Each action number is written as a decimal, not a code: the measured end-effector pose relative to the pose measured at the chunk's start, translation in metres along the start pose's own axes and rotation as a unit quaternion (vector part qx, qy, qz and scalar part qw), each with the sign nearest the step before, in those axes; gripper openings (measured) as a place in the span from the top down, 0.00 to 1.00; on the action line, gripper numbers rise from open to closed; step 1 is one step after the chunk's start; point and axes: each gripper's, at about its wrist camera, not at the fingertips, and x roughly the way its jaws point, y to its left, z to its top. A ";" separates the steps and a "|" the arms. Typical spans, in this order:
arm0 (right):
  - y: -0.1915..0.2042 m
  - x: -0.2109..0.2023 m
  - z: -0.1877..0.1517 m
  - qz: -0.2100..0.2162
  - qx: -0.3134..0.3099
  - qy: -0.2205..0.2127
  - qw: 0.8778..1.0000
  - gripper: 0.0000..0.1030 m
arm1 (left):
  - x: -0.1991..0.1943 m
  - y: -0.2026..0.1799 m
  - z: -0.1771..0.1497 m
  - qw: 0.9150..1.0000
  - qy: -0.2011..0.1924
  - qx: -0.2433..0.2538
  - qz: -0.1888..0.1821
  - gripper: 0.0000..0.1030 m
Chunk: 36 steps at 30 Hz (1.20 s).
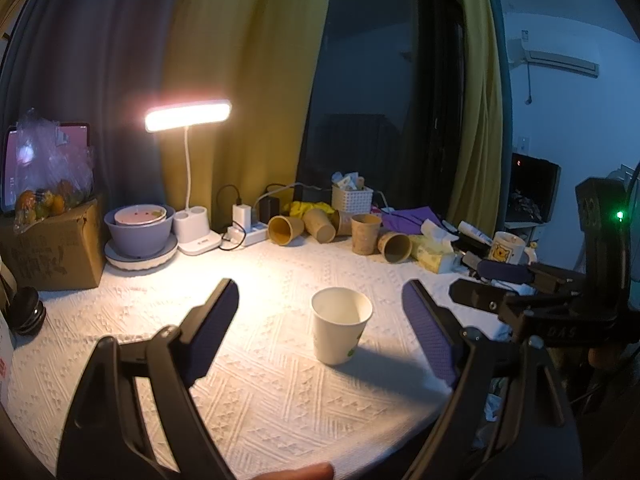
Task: Flip cup upright
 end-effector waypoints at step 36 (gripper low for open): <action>0.004 0.002 -0.003 -0.001 0.001 0.004 1.000 0.22 | 0.001 -0.007 -0.005 1.000 0.005 -0.003 -0.006 0.18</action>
